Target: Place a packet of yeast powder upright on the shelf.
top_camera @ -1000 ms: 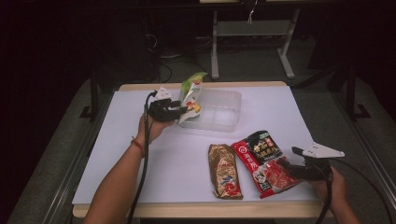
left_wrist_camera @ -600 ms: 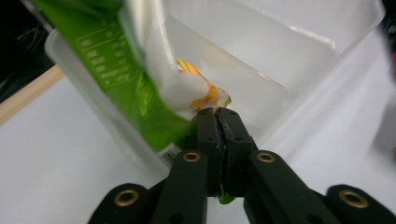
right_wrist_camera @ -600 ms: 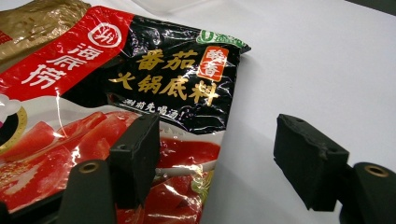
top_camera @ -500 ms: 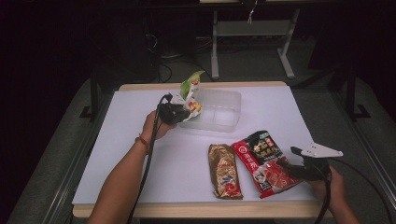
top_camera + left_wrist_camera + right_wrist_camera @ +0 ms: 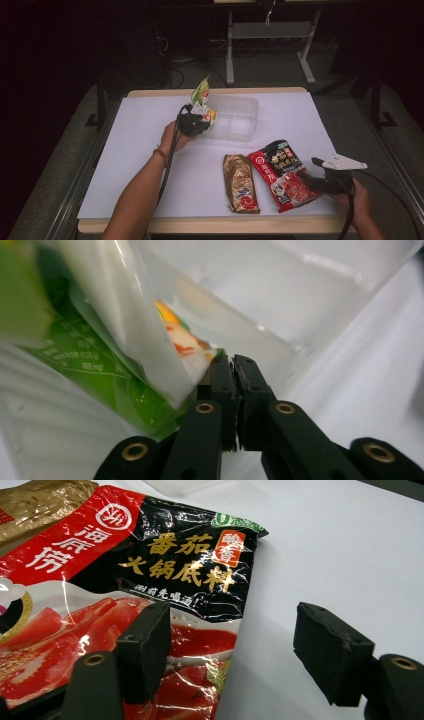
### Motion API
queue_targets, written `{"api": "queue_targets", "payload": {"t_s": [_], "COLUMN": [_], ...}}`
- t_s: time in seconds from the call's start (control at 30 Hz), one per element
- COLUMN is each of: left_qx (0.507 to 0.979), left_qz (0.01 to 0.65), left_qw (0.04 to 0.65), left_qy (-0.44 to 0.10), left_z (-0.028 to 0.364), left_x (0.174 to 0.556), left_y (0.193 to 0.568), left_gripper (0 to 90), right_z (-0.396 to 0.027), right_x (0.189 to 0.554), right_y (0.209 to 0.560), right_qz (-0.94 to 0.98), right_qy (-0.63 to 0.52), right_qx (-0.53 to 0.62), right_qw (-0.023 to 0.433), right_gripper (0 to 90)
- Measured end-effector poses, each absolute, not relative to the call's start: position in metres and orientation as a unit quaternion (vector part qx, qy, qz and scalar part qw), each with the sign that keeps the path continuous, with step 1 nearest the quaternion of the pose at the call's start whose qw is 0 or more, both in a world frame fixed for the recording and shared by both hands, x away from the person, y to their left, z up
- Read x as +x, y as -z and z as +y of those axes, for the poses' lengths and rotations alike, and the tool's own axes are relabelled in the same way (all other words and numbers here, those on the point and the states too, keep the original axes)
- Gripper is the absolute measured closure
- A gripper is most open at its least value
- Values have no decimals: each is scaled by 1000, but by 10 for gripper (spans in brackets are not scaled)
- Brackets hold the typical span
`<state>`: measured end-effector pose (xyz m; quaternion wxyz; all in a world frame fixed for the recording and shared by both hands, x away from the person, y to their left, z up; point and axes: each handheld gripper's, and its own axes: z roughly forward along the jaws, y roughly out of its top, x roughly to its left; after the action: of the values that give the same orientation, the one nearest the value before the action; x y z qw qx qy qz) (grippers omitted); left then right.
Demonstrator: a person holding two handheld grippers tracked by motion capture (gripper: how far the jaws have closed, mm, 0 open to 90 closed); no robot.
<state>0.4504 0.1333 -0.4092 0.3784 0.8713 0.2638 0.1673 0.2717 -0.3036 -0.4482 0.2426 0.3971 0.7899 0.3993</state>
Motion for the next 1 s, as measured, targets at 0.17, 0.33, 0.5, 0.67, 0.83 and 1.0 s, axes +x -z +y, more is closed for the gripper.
{"api": "queue_targets", "payload": {"t_s": [0.17, 0.33, 0.5, 0.67, 0.83, 1.0], "left_qx": [862, 846, 843, 844, 849, 850], "left_qz": [250, 237, 219, 200, 189, 190], "left_qw": [409, 448, 467, 484, 484, 489], "left_qy": [-168, -164, -154, -118, -93, -58], "left_z": [141, 147, 152, 155, 152, 147], "left_x": [434, 414, 393, 375, 362, 360], "left_y": [402, 396, 393, 394, 403, 416], "left_gripper": [727, 640, 550, 483, 403, 377], "right_z": [-306, -305, -303, -302, -297, -286], "right_x": [271, 269, 268, 266, 263, 257], "right_y": [448, 447, 446, 442, 435, 425], "right_qz": [789, 790, 793, 793, 793, 798], "right_qy": [-401, -399, -398, -403, -415, -423], "right_qx": [398, 396, 390, 386, 380, 363], "right_qw": [243, 245, 245, 246, 234, 227], "right_gripper": [327, 348, 381, 410, 464, 518]}}
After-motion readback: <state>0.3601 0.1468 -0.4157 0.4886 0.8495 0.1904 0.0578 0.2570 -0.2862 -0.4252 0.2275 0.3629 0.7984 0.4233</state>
